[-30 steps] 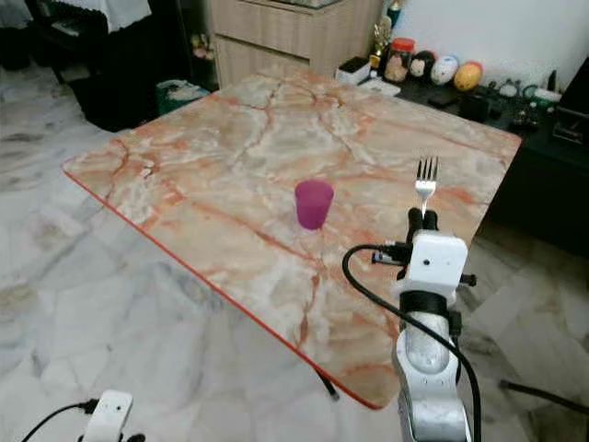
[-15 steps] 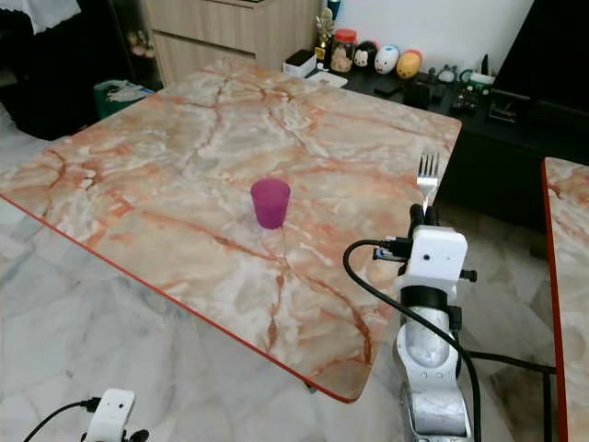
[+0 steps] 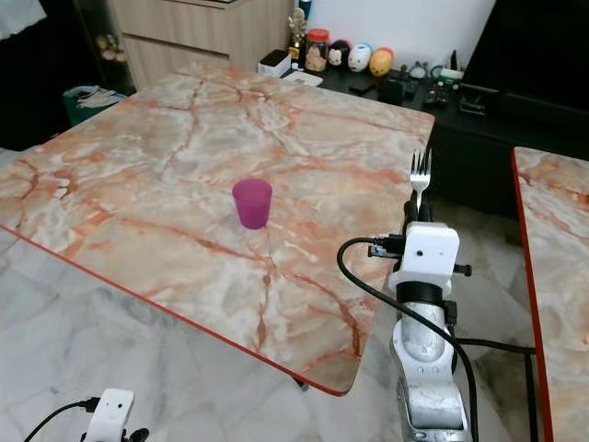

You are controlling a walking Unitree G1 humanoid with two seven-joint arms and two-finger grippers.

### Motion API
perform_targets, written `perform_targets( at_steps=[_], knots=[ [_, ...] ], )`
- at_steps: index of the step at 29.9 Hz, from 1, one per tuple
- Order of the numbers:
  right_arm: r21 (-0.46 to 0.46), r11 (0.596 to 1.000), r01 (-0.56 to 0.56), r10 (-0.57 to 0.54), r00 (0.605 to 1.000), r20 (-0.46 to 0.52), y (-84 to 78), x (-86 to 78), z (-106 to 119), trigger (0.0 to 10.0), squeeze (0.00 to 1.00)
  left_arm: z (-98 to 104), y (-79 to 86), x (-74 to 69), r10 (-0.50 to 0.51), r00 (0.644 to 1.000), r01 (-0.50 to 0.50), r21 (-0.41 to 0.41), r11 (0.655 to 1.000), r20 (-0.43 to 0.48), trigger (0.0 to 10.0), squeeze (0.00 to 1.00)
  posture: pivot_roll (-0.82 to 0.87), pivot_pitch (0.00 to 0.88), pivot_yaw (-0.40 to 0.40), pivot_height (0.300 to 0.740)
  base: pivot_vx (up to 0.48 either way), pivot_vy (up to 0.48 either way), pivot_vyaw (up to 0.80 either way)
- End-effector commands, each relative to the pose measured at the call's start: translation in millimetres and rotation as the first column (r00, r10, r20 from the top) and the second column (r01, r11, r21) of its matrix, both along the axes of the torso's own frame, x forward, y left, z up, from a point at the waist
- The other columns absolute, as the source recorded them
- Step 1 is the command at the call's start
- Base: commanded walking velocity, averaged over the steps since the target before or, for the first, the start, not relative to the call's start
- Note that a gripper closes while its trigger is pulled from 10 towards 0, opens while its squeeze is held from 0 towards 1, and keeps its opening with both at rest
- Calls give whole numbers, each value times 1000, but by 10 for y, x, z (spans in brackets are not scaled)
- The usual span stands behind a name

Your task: Setting the table

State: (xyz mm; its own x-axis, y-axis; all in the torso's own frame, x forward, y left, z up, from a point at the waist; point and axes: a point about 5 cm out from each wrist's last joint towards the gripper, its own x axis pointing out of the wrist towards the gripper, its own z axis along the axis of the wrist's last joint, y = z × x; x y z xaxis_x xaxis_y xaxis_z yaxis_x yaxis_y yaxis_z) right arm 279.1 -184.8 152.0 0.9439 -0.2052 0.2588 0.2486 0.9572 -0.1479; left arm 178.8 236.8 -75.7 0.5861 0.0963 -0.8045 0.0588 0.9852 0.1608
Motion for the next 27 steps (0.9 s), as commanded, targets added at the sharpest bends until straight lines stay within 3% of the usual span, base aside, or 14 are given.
perform_targets(
  at_steps=[1,18,27],
  knots=[
    [0,1000,0,0,1000,3,-3,19,5,10000,0,-9,5,-21,17,1000,-17,-1,1000,-3,10000,0,31,0,-50,728,0,435,-694],
    [4,1000,4,-4,1000,16,0,46,32,10000,0,8,4,10,-18,1000,17,13,1000,8,10000,0,34,0,-48,728,0,0,-671],
    [4,1000,-20,20,999,29,44,53,36,10000,0,-7,2,-11,-45,999,46,18,999,-25,10000,0,36,0,-46,728,0,0,0]
  ],
)
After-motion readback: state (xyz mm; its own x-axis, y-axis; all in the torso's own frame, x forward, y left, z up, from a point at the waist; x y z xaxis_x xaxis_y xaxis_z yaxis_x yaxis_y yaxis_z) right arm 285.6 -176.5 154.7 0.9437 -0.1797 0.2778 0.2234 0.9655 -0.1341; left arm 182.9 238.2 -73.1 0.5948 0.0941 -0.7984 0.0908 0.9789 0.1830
